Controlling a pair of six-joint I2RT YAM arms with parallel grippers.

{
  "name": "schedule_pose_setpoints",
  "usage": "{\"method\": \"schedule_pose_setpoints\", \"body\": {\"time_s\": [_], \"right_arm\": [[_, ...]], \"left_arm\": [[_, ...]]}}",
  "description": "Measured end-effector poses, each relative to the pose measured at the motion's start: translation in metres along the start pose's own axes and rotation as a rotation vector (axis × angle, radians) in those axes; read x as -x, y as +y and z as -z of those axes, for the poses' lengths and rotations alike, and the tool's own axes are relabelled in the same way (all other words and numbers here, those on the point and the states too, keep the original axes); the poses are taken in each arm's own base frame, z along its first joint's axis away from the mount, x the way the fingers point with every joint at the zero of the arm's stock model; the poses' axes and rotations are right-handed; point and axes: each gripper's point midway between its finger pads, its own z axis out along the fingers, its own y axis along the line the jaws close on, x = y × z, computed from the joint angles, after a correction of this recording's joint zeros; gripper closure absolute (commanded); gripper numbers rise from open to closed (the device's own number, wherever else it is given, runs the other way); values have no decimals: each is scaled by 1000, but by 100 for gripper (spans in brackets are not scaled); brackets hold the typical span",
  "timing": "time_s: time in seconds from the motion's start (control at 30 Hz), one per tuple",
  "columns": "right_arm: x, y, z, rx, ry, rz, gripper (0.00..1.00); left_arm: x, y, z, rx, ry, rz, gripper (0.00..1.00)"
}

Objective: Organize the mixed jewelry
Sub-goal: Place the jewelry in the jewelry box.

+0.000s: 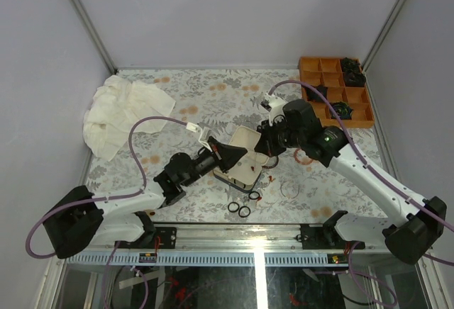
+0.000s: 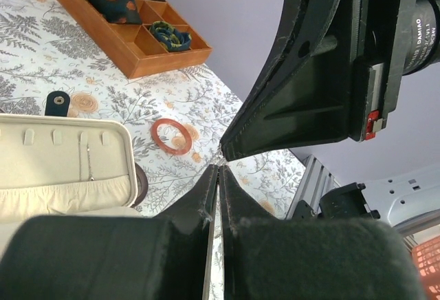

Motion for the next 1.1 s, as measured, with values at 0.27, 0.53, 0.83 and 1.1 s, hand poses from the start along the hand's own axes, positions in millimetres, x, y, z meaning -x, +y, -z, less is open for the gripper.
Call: {"method": "schedule_pose_setpoints", "body": {"time_s": [0.27,0.53,0.83,1.1], "right_arm": [[-5,-11,-13,-35,18,-7,100],[-7,-26,-21,-105,29,-11,100],[4,-34,-22,-159,8,1,100],[32,-23,-11,-143,-55,17,100]], "left_arm": [[-14,13,-4,34,29,2,100],[-14,26,-13,73,28,-6,100],[5,33,-30,72,-9,-16,100],[24,22,-32,42,-49,-23,100]]}}
